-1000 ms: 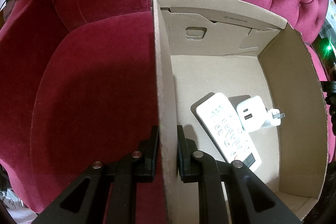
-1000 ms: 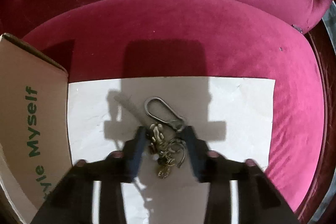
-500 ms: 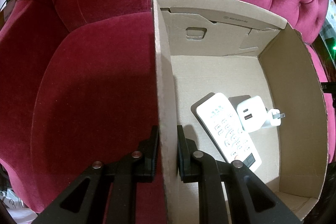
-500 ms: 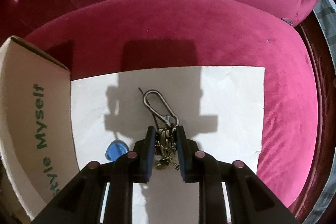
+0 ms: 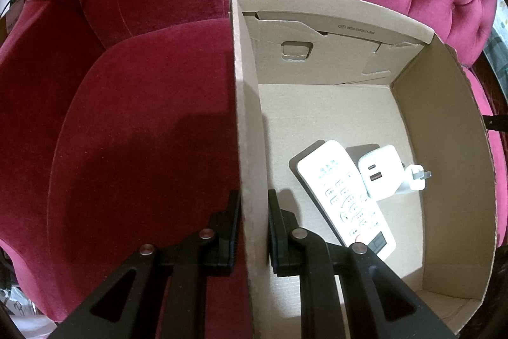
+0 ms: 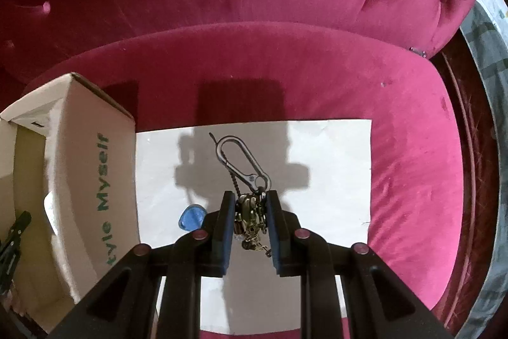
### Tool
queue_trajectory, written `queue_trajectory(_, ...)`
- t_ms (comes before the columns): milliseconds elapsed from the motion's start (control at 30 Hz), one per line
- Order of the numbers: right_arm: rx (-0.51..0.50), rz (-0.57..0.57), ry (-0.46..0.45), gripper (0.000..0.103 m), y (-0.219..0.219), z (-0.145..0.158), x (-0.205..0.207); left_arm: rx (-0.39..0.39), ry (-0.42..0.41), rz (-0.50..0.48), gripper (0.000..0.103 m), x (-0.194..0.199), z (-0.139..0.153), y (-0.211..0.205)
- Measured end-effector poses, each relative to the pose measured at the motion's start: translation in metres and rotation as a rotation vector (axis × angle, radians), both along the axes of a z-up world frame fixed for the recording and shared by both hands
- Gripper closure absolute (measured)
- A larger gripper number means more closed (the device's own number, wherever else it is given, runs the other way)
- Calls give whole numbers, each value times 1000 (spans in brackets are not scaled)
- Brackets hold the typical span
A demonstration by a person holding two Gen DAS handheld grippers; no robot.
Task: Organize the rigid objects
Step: 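Lift the keyring with the right gripper and carry it over the box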
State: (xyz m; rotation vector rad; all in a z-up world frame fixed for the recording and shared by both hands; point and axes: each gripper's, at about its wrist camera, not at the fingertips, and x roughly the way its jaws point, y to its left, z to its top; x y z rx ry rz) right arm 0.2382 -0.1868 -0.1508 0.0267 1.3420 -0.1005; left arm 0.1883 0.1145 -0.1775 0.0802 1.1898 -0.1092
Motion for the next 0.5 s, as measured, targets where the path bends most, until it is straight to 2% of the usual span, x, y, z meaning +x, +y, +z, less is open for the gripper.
queue_trajectory(500, 10, 43, -42, 83, 13, 37, -16, 0, 0, 1, 86, 0, 0, 0)
